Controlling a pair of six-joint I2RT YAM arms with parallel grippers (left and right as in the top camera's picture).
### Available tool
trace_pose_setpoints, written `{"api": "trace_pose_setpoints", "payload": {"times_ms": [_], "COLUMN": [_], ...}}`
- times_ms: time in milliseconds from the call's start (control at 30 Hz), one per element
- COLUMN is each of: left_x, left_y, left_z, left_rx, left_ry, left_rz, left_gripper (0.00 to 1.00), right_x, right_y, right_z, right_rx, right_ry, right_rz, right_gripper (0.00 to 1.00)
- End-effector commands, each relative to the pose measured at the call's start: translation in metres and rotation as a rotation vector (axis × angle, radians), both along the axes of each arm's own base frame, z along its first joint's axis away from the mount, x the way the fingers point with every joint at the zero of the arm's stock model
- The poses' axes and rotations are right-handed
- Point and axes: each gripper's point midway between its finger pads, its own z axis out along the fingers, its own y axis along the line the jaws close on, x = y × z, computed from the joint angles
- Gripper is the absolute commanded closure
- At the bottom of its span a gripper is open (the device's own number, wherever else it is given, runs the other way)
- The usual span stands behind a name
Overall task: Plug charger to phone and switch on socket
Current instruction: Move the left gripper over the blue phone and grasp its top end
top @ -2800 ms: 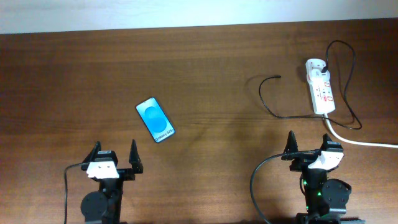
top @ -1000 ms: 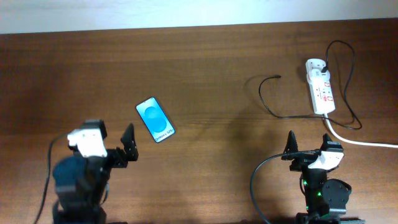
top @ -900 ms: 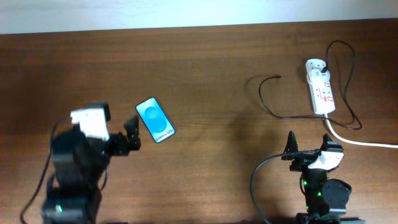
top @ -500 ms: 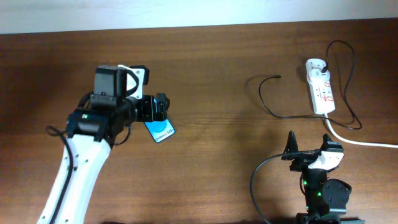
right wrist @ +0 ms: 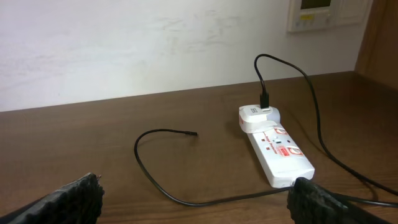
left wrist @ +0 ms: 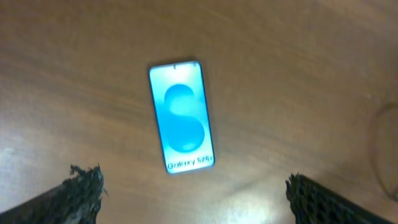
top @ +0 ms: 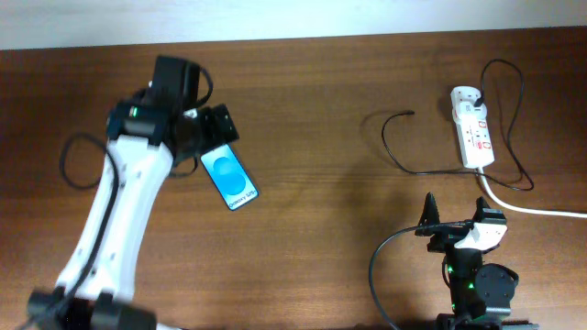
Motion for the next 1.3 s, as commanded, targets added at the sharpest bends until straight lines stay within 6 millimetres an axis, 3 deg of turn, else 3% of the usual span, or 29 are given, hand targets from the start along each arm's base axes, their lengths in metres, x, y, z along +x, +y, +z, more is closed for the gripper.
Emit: {"api": "trace_pose_setpoints", "payload": {"times_ms": [0, 100, 300, 367, 700, 867, 1267], "left_x": [0.020, 0.018, 0.015, 0.013, 0.009, 0.010, 0.004], "left_y": [0.003, 0.001, -0.004, -0.014, -0.011, -0.016, 0.003], "left_z": [-0.020, -0.047, -0.069, -0.086, -0.165, -0.193, -0.212], "left_rx": [0.053, 0.074, 0.048, -0.004, 0.029, 0.002, -0.037], "left_ry": [0.092, 0.181, 0.219, 0.244, 0.430, 0.478, 0.505], "left_rz": [0.041, 0.033, 0.018, 0.002, 0.016, 0.014, 0.122], "left_gripper": [0.01, 0.01, 0.01, 0.01, 0.01, 0.01, 0.01], "right_x": [0.000, 0.000, 0.000, 0.000, 0.000, 0.000, 0.000], "right_y": [0.000, 0.000, 0.000, 0.000, 0.000, 0.000, 0.000], "right_z": [-0.002, -0.002, -0.002, -0.002, -0.002, -0.002, -0.002], "right_rx": [0.004, 0.004, 0.004, 0.004, 0.004, 0.004, 0.004], "right_ry": [0.002, 0.002, 0.002, 0.002, 0.002, 0.002, 0.002], "right_rz": [0.001, 0.001, 0.001, 0.001, 0.001, 0.001, 0.001], "right_gripper": [0.01, 0.01, 0.01, 0.01, 0.01, 0.01, 0.02]}}
